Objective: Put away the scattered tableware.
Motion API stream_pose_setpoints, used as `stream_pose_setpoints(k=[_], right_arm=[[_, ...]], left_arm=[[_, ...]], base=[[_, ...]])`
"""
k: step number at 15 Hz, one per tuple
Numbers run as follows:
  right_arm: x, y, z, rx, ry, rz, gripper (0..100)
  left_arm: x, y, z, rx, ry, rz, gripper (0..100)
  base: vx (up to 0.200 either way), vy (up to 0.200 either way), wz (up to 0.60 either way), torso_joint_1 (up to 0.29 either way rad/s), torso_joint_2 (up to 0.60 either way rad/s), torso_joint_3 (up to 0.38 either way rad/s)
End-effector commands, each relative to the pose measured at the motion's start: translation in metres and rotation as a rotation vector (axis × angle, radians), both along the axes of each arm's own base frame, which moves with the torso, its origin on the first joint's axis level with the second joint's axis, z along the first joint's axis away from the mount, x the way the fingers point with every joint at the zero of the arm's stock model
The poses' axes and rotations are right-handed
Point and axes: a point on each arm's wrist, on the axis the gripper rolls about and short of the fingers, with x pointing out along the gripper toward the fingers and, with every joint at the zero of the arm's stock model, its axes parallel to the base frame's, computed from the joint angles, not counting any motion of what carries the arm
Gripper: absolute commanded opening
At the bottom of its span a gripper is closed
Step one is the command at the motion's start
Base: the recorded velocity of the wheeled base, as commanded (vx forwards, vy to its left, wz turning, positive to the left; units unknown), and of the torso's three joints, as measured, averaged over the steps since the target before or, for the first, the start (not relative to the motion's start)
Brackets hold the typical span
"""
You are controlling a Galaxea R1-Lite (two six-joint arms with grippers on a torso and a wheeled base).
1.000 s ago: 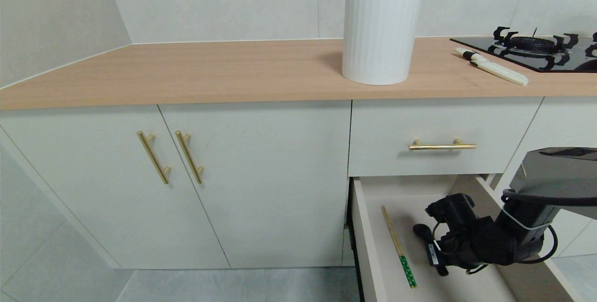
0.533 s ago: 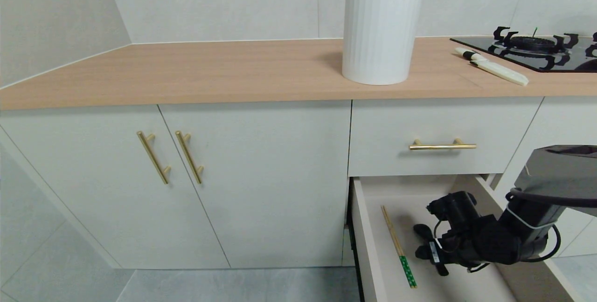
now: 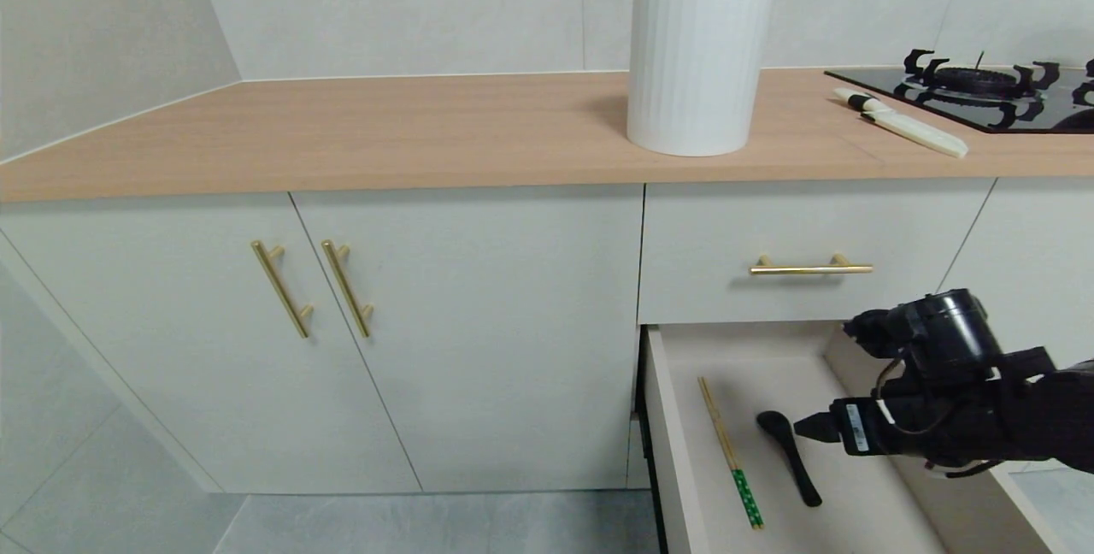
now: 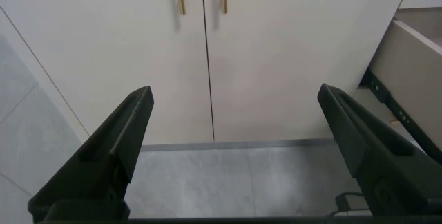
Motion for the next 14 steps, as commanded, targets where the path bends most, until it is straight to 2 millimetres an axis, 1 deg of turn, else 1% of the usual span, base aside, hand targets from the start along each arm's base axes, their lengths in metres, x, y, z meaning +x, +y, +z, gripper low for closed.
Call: stream_pose_setpoints(k=[1, 3, 7, 14], right_arm=[[-0.047, -0.009, 0.056, 0.063, -0.082, 0.051, 100], [-0.059, -0.009, 0.066, 0.057, -0.094, 0.079, 100], [-0.068, -0.004, 0.067, 0.038, -0.075, 0.121, 100], [-0.075, -0.003, 0.064, 0.0, -0.039, 0.174, 100]], left_arm=[[0.0, 0.0, 0.0, 0.0, 0.0, 0.001, 100], [0.0, 0.0, 0.0, 0.002, 0.0, -0.001, 100], [0.0, 0.0, 0.0, 0.0, 0.001, 0.001, 100], [0.0, 0.0, 0.0, -0.001, 0.001, 0.001, 100]], base=[[0.0, 0.0, 0.0, 0.0, 0.0, 0.0], [0.0, 0.0, 0.0, 0.0, 0.0, 0.0], [0.0, 0.0, 0.0, 0.0, 0.0, 0.0], [-0.2, 0.0, 0.0, 0.001, 0.0, 0.0]])
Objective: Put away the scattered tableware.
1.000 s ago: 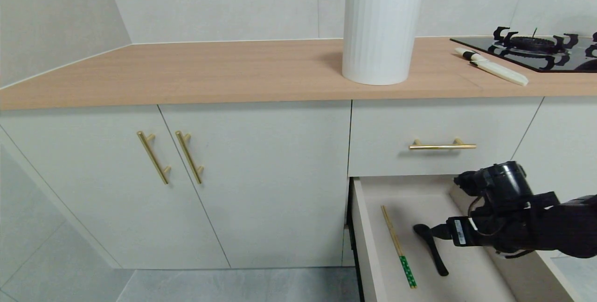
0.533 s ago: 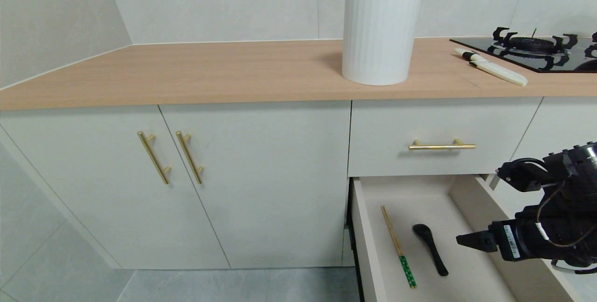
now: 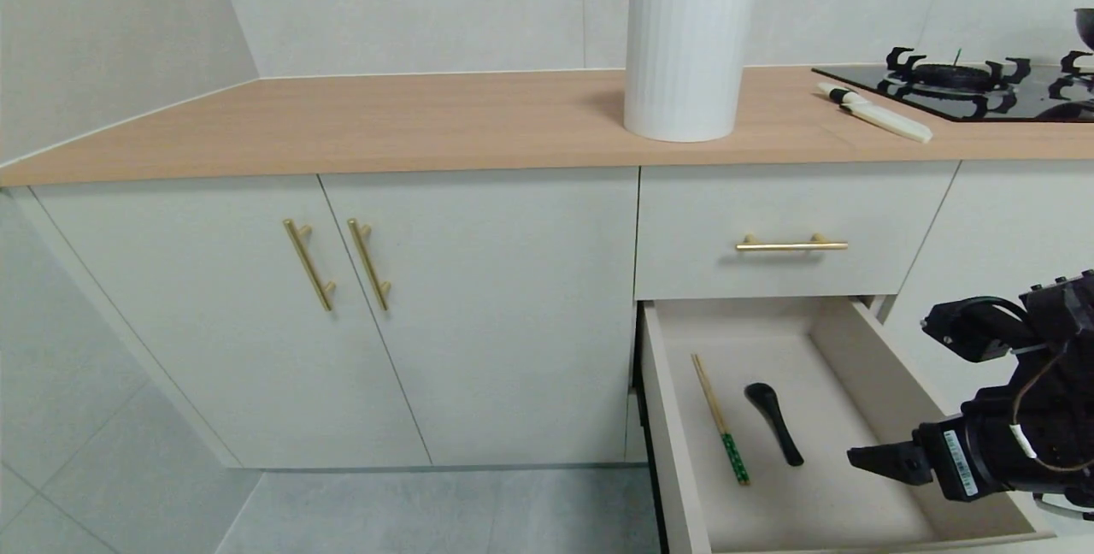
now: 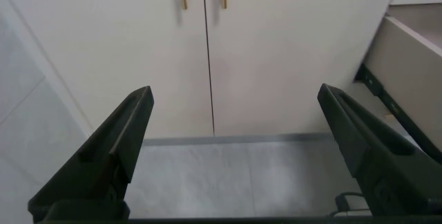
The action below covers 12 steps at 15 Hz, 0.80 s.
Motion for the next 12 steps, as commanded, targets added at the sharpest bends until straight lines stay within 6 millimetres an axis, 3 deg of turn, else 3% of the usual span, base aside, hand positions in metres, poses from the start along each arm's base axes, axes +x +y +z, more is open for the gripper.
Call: stream_pose_setpoints(k=[1, 2, 7, 12], right_arm=[[-0.002, 0.002, -0.001, -0.002, 0.007, 0.016, 100], [-0.004, 0.003, -0.002, -0.009, 0.02, 0.024, 100], [-0.017, 0.017, -0.015, -0.059, 0.139, 0.158, 100], [-0.014, 0.03, -0.034, -0.092, 0.248, 0.228, 100]], left_arm=[[0.0, 0.0, 0.0, 0.0, 0.001, 0.0, 100], [0.0, 0.0, 0.0, 0.001, 0.001, 0.0, 100], [0.0, 0.0, 0.0, 0.001, -0.001, 0.0, 100], [0.0, 0.0, 0.0, 0.001, 0.001, 0.0, 100]], base=[[-0.2, 0.0, 0.0, 0.002, 0.0, 0.007], [-0.2, 0.0, 0.0, -0.007, 0.01, -0.007], [0.0, 0.0, 0.0, 0.0, 0.0, 0.0], [0.0, 0.0, 0.0, 0.0, 0.0, 0.0]])
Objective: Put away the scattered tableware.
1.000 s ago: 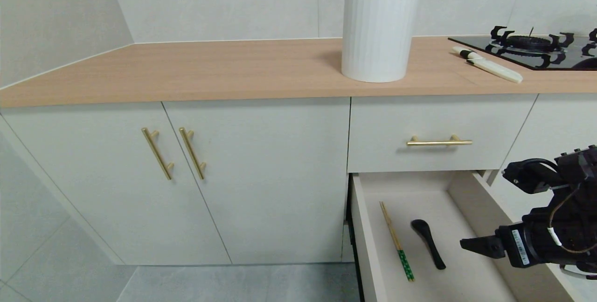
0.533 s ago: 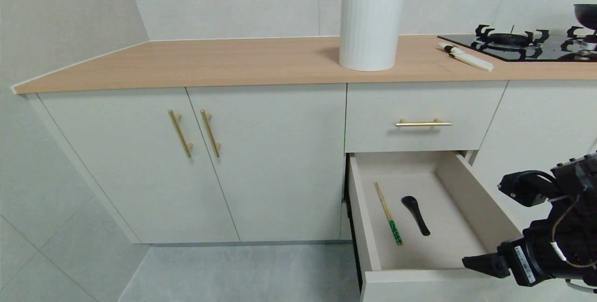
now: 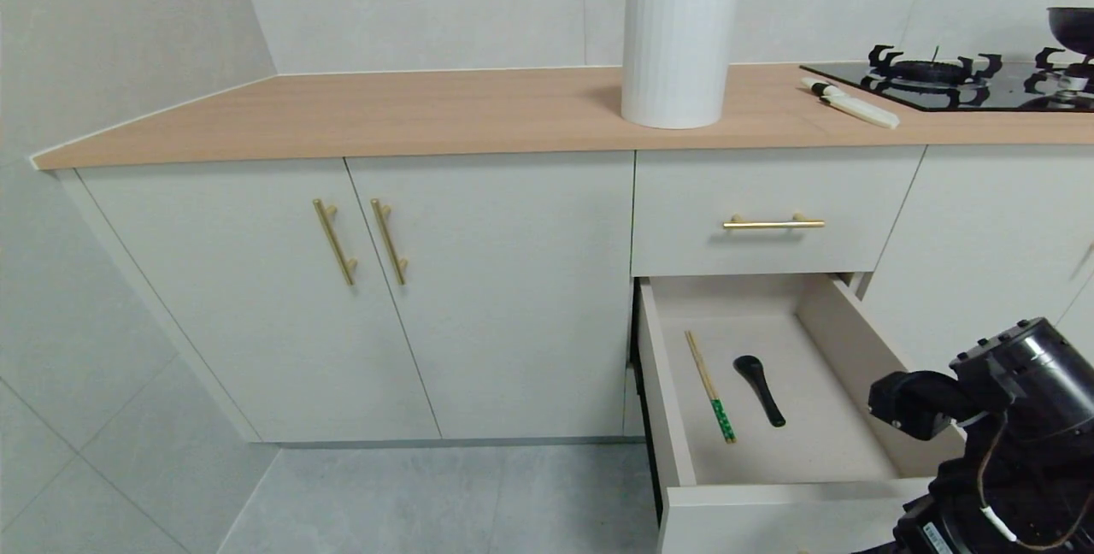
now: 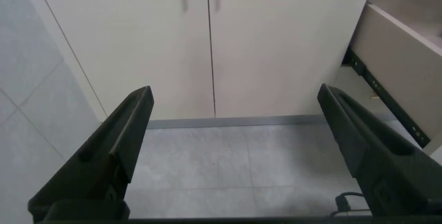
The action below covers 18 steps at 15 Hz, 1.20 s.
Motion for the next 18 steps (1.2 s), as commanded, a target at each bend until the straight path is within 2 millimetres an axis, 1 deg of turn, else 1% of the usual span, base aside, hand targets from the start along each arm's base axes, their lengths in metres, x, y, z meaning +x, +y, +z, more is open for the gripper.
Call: stream_pose_setpoints(k=[1, 4, 7, 11, 15, 18], right_arm=[[0.006, 0.005, -0.011, -0.027, 0.051, 0.006, 100], [0.015, 0.009, -0.02, -0.058, 0.085, -0.015, 100], [0.025, 0.013, -0.019, -0.056, 0.085, -0.111, 100], [0.041, 0.014, -0.022, -0.109, 0.108, -0.25, 100], [0.047, 0.009, -0.022, -0.129, 0.094, -0.298, 100], [0.057, 0.004, -0.026, -0.142, 0.098, -0.345, 100]], left_arm=[[0.0, 0.0, 0.0, 0.0, -0.001, 0.0, 100], [0.0, 0.0, 0.0, 0.0, -0.001, 0.0, 100], [0.0, 0.0, 0.0, 0.0, 0.001, 0.0, 100], [0.0, 0.0, 0.0, 0.0, 0.001, 0.0, 100], [0.0, 0.0, 0.0, 0.0, -0.001, 0.0, 100], [0.0, 0.0, 0.0, 0.0, 0.001, 0.0, 100]], base=[[0.0, 0.0, 0.0, 0.0, 0.0, 0.0], [0.0, 0.0, 0.0, 0.0, 0.0, 0.0], [0.0, 0.0, 0.0, 0.0, 0.0, 0.0], [0.0, 0.0, 0.0, 0.0, 0.0, 0.0], [0.0, 0.0, 0.0, 0.0, 0.0, 0.0], [0.0, 0.0, 0.0, 0.0, 0.0, 0.0]])
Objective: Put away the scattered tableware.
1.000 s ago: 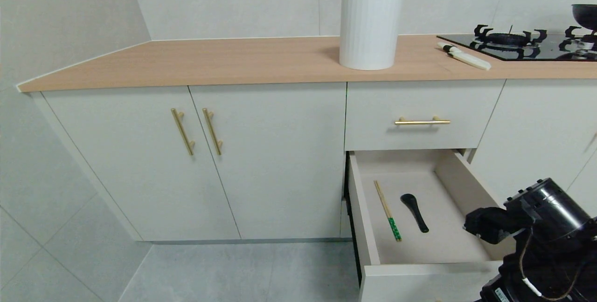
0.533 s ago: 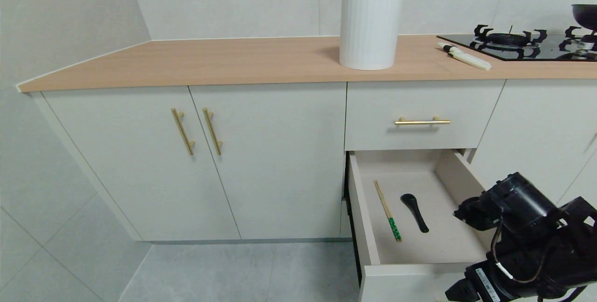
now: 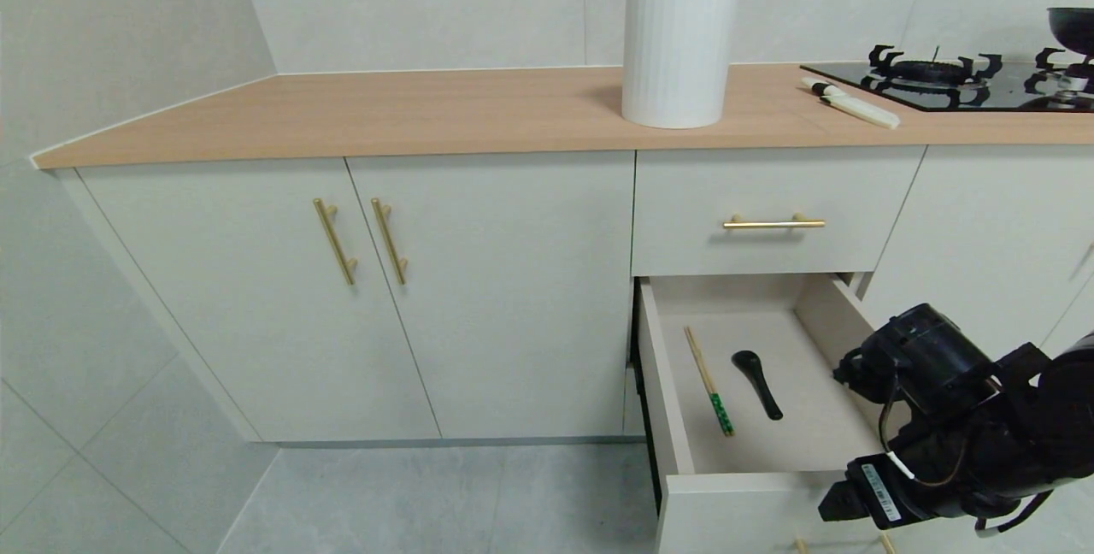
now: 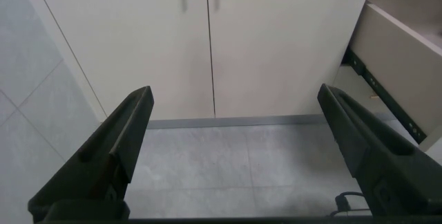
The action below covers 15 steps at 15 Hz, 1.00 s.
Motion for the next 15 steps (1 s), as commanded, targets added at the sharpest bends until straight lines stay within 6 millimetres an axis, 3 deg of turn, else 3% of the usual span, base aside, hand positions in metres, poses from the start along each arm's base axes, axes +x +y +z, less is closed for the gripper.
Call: stream_pose_setpoints(k=[1, 10, 15], right_arm=[[0.005, -0.001, -0.003, -0.005, 0.007, -0.011, 100], [0.033, -0.003, -0.011, -0.001, -0.103, -0.128, 100], [0.072, 0.002, -0.024, 0.035, -0.216, -0.148, 100]], left_arm=[[0.0, 0.0, 0.0, 0.0, -0.001, 0.0, 100], [0.0, 0.0, 0.0, 0.0, 0.001, 0.0, 100], [0.0, 0.0, 0.0, 0.0, -0.001, 0.0, 100]], base=[[0.0, 0.0, 0.0, 0.0, 0.0, 0.0], [0.0, 0.0, 0.0, 0.0, 0.0, 0.0], [0.0, 0.0, 0.0, 0.0, 0.0, 0.0]])
